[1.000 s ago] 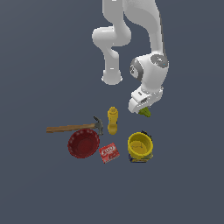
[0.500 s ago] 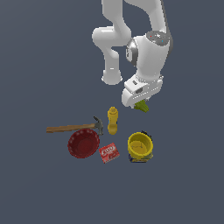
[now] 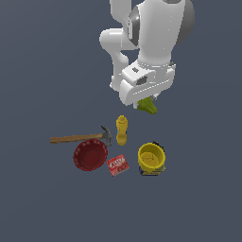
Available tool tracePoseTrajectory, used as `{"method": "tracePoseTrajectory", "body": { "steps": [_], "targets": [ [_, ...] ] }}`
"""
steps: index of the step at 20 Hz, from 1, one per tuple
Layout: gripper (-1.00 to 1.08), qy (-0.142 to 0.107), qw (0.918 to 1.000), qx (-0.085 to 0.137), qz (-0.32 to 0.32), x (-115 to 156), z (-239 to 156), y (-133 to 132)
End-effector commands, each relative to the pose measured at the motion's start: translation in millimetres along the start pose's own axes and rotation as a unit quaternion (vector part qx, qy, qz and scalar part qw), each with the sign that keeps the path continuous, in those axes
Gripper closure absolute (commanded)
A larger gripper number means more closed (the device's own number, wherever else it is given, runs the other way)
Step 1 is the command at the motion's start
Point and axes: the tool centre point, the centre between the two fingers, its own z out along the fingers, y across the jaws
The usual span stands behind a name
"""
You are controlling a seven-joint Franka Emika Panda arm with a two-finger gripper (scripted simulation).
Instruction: Pick up a designated object from a clutter of objects.
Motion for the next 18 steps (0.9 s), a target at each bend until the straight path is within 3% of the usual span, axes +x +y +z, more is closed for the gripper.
{"method": "tracePoseTrajectory", "body": {
  "steps": [1,9,18],
  "targets": [
    [1.08,0.0,1.0,-0.001,0.0,2.7,-24.9,15.4],
    [1.08,0.0,1.0,-0.002,0.001,12.1,-89.0,57.3],
    [1.08,0.0,1.0,-0.003,0.001,19.8,-128.0,83.2]
  ]
}}
